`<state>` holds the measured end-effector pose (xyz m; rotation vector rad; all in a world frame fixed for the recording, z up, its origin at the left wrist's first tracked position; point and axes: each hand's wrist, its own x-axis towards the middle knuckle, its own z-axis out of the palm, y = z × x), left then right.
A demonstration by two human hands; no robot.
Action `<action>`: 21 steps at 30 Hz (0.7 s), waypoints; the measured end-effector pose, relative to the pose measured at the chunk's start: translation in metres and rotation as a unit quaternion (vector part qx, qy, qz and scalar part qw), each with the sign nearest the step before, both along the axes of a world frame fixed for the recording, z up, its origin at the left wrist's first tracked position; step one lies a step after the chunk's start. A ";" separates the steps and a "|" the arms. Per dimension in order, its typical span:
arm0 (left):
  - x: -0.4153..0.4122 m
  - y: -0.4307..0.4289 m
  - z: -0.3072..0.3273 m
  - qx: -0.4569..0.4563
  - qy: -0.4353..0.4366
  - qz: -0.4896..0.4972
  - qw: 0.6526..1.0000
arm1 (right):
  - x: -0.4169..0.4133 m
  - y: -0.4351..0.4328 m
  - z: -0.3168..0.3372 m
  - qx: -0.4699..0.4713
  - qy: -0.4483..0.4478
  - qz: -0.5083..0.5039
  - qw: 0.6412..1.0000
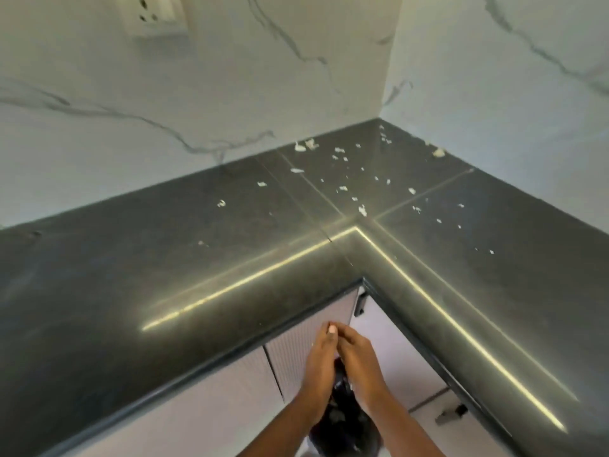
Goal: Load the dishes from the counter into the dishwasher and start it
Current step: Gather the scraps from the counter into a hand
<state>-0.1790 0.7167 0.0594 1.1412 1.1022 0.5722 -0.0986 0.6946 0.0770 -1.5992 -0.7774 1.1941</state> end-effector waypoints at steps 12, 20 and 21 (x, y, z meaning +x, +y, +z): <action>-0.132 0.271 0.007 0.174 0.465 0.220 0.840 | 0.011 0.184 -0.004 0.014 -0.539 0.186 0.821; -0.100 0.395 0.003 0.179 0.544 0.094 0.814 | 0.079 0.258 -0.021 -0.058 -0.654 0.279 0.701; -0.090 0.407 0.005 0.184 0.542 0.082 0.816 | 0.087 0.262 -0.020 -0.058 -0.656 0.281 0.698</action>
